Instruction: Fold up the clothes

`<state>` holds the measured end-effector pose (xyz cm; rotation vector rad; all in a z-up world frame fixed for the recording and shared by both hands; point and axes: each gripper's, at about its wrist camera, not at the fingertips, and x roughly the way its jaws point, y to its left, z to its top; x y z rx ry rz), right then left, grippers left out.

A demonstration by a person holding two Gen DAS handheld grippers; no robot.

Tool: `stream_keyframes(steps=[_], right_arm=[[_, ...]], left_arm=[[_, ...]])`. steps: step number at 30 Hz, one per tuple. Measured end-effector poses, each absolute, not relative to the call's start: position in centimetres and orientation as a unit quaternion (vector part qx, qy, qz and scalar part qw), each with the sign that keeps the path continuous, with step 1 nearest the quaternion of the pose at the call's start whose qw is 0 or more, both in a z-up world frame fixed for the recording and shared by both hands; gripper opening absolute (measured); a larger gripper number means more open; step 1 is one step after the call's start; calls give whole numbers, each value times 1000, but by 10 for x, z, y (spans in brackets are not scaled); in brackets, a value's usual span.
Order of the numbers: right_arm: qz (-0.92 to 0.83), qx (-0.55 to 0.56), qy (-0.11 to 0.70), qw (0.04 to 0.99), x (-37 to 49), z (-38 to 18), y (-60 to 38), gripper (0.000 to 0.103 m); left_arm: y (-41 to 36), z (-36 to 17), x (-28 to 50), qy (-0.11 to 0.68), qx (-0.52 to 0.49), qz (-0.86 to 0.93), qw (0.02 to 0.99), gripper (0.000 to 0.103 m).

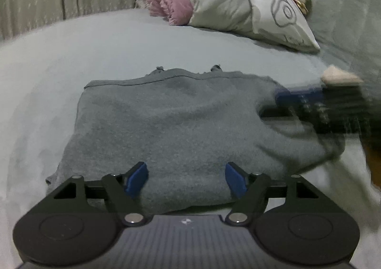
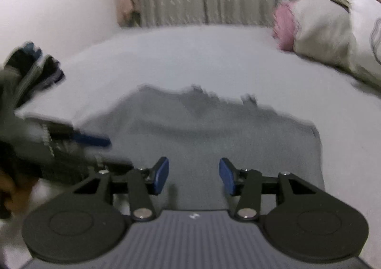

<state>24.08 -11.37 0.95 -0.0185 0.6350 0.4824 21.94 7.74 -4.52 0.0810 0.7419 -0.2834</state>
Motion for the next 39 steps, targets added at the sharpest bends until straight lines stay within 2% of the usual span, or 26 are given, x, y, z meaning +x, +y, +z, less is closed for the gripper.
stream_keyframes(steps=[4, 9, 20, 23, 25, 29, 31, 39], right_arm=[[257, -11, 348, 902, 275, -5, -84, 36], [238, -40, 361, 901, 304, -26, -53, 35], [179, -53, 345, 920, 395, -22, -29, 36], [151, -15, 338, 929, 402, -7, -49, 43], [149, 22, 335, 930, 392, 4, -70, 56], [149, -3, 350, 925, 356, 9, -89, 58], [152, -13, 359, 921, 330, 9, -96, 68], [129, 2, 398, 908, 243, -2, -126, 91]], left_arm=[[77, -44, 217, 363, 36, -136, 921, 74], [79, -45, 219, 365, 34, -140, 920, 74], [81, -45, 219, 366, 33, -149, 918, 75], [81, -45, 220, 366, 32, -148, 918, 76], [81, -45, 221, 366, 29, -148, 918, 79], [80, -44, 222, 367, 27, -148, 918, 79], [81, -42, 222, 370, 22, -147, 917, 79], [80, -35, 222, 377, 0, -139, 916, 80]])
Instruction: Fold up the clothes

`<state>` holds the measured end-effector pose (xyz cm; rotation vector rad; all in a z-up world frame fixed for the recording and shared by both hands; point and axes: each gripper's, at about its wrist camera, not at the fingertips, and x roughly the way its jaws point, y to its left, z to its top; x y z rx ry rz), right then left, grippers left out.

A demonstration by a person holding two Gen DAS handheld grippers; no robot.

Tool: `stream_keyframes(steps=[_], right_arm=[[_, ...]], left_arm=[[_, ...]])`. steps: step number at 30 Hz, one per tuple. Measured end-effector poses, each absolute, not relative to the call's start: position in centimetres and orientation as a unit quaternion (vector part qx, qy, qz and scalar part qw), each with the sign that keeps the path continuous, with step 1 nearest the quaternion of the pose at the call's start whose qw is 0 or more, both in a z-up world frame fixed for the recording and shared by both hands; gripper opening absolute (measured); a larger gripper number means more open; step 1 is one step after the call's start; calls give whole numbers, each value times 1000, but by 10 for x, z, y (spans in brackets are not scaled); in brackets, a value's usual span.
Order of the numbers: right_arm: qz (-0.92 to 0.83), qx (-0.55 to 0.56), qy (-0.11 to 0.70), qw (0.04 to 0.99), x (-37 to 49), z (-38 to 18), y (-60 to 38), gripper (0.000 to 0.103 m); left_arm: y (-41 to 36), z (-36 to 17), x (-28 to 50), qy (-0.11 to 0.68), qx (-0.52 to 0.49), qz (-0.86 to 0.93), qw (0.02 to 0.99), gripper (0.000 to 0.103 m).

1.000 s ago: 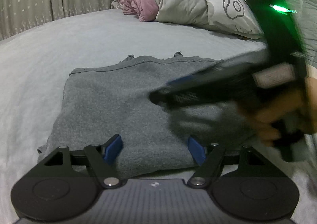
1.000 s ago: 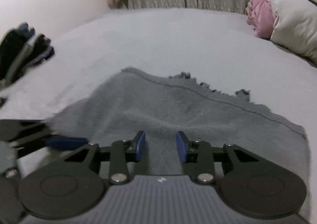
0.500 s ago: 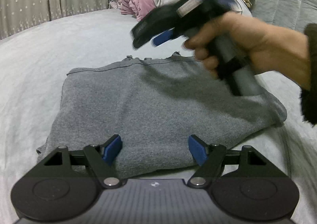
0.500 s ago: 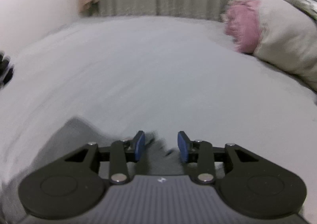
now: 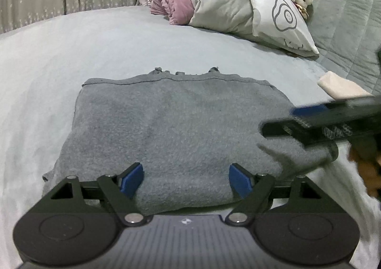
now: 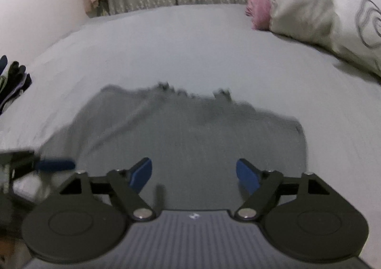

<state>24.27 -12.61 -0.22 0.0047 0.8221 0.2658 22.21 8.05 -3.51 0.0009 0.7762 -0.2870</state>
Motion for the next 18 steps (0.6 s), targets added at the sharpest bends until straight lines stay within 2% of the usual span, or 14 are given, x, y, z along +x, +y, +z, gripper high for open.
stream_keyframes(steps=[6, 11, 15, 18], right_arm=[[105, 25, 423, 900, 207, 2, -144, 99], [93, 44, 406, 908, 175, 15, -152, 103], [95, 40, 408, 907, 171, 24, -150, 103], [106, 26, 422, 900, 168, 28, -151, 103]], left_arm=[[70, -23, 211, 381, 16, -123, 916, 82], [64, -6, 191, 384, 6, -84, 919, 86], [66, 5, 174, 384, -10, -55, 921, 102], [65, 14, 164, 386, -7, -36, 922, 102]])
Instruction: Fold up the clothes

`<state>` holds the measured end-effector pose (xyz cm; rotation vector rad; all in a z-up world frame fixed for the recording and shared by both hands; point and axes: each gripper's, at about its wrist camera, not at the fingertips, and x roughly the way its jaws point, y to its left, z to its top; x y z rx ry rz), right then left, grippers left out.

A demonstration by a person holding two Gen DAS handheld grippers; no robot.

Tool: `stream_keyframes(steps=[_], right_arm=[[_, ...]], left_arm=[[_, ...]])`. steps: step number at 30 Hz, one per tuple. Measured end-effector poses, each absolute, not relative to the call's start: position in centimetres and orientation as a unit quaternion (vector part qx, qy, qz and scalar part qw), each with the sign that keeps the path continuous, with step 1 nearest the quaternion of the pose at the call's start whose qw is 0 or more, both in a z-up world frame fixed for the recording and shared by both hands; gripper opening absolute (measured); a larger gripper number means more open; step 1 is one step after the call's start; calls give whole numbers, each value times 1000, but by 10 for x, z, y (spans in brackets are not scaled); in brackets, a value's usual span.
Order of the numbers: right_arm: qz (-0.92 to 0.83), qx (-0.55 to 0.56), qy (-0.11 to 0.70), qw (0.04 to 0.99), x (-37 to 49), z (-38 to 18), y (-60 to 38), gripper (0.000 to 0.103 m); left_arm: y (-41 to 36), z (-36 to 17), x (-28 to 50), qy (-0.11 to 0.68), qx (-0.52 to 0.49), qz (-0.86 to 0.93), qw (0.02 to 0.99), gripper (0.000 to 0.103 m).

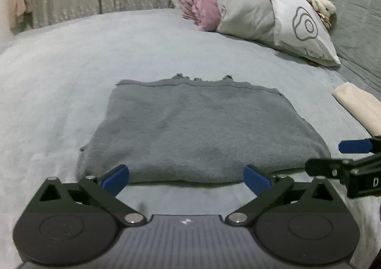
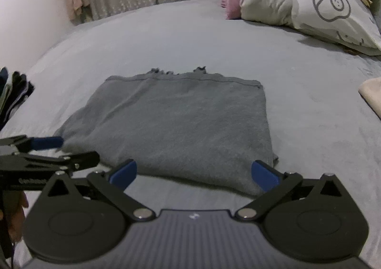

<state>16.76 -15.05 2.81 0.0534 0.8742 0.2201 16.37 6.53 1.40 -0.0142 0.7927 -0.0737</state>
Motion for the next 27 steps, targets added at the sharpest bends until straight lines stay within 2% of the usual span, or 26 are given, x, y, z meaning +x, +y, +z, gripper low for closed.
stream_keyframes(steps=[6, 11, 19, 27], right_arm=[[99, -9, 393, 914, 159, 40, -143, 103], [92, 14, 392, 915, 163, 39, -145, 103], [80, 1, 403, 912, 171, 28, -142, 103], [80, -7, 415, 906, 173, 20, -138, 103]], left_arm=[[68, 16, 157, 422, -46, -18, 905, 102], [58, 13, 163, 427, -3, 16, 904, 102], [63, 7, 172, 448, -25, 11, 893, 102], [59, 6, 167, 445, 2, 1, 896, 102]])
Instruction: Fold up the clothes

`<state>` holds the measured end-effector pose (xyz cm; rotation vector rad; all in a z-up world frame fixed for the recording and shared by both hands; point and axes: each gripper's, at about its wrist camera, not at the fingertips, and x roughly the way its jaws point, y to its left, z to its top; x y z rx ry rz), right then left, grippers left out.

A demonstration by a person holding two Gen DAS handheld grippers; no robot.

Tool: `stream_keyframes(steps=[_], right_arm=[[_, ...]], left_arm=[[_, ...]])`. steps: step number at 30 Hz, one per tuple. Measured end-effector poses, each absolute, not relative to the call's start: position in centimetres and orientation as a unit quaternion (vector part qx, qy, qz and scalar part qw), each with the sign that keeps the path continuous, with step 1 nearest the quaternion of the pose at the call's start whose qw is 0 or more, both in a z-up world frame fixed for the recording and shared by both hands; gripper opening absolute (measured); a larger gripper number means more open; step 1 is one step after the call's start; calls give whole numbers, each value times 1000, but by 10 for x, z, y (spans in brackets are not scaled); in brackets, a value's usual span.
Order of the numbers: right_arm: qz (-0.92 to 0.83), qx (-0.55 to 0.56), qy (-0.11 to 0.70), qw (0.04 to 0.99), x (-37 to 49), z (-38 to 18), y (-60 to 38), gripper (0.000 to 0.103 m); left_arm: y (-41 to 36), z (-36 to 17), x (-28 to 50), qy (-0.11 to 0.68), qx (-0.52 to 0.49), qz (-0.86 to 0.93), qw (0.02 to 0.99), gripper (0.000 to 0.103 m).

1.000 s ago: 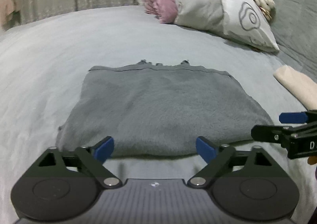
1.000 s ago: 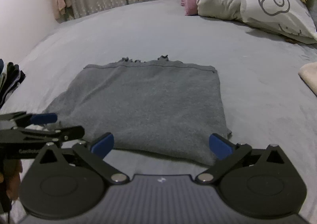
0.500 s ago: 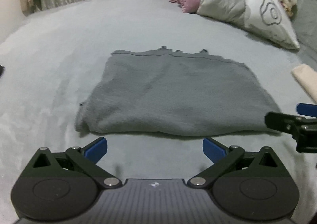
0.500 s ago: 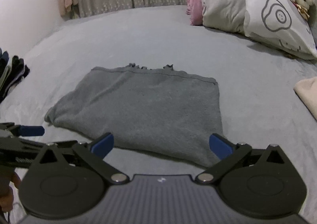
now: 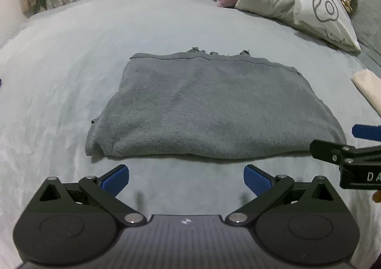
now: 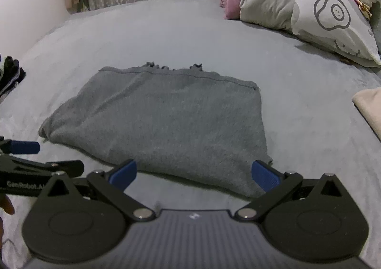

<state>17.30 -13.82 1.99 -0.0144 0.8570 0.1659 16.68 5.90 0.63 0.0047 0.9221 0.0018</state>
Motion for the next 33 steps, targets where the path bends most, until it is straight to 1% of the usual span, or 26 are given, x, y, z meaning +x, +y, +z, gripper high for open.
stream_keyframes(steps=[33], right_arm=[[83, -3, 437, 896, 175, 10, -137, 103]], left_arm=[[52, 0, 168, 453, 31, -6, 891, 102]])
